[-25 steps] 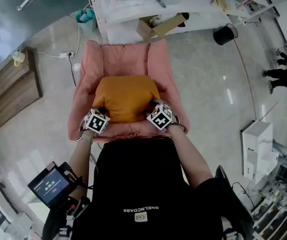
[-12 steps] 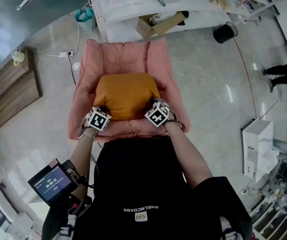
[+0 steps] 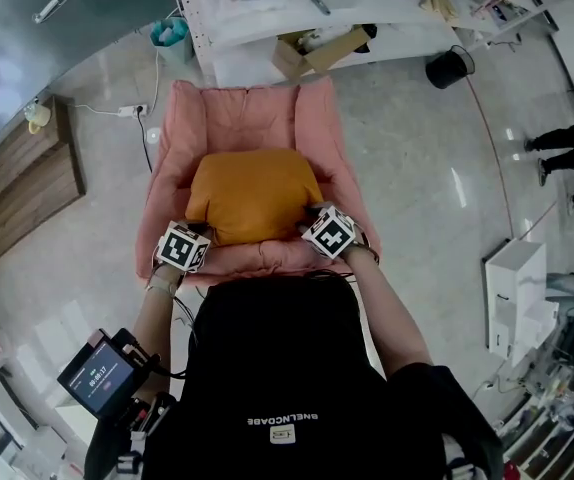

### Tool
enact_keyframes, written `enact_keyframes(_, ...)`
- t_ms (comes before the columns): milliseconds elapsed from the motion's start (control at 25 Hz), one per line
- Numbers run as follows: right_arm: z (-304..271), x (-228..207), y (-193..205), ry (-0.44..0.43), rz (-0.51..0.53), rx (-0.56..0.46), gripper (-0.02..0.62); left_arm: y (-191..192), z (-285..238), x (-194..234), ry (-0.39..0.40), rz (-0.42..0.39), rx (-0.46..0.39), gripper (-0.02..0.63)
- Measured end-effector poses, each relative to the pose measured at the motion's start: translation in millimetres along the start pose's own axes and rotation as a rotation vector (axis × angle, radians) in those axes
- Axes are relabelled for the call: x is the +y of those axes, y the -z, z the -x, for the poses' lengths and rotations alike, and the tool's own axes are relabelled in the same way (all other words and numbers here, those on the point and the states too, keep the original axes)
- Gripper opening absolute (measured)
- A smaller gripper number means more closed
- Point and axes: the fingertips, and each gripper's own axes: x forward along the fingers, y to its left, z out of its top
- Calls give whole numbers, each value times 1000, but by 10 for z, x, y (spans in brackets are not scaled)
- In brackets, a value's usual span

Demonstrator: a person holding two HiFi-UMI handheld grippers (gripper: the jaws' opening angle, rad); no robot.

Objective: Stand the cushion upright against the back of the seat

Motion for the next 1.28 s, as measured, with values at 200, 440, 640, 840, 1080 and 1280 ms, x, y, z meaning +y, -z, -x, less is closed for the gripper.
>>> enact_keyframes(200, 155, 42, 26, -23, -31, 9, 128, -21, 183, -85, 19, 1, 3, 26)
enact_keyframes(440, 394, -8, -123, 17, -24, -38, 91, -214, 410, -144, -3, -33, -40, 26)
enact_keyframes(640, 649, 20, -141, 18, -15, -54, 87, -307, 624, -237, 1, -79, -59, 26)
enact_keyframes(840, 626, 28, -97, 26, -29, -74, 106, -266, 596, -225, 1, -64, -93, 28)
enact_keyframes(1080, 651, -25, -54, 50, -18, -88, 177, -273, 604, -248, -65, -113, -89, 37)
enact_keyframes(1280, 734, 9, -39, 19, -21, -92, 253, -301, 680, -227, -123, -194, -30, 57)
